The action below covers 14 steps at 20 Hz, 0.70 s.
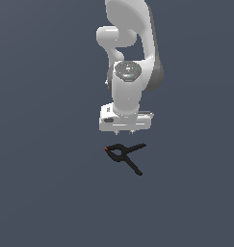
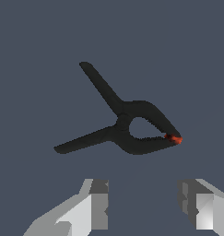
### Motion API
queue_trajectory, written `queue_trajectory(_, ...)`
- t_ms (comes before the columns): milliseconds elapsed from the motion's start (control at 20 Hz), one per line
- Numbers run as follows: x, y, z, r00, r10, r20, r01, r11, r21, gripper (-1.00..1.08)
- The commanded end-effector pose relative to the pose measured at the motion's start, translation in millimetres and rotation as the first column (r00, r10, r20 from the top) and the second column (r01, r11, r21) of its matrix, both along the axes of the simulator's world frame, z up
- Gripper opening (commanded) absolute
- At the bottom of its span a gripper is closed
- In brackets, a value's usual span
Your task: Pick up the object and move it to a goal position.
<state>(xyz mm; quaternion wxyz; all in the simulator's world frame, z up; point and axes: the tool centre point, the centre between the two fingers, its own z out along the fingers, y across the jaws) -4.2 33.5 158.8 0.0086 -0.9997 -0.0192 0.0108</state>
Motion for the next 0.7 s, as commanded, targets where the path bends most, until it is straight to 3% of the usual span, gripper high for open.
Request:
queue_trajectory(0,5,2,-4,1.000,0.028,0.009,-0.028,1.000,-0.001,0.28)
queue_trajectory(350,29,11,-22,0.985,0.165,0.055,-0.165,0.986,-0.007,0.28)
queue_trajectory(650,57,25,-47,0.934,0.337,0.114,-0.337,0.941,-0.025,0.28)
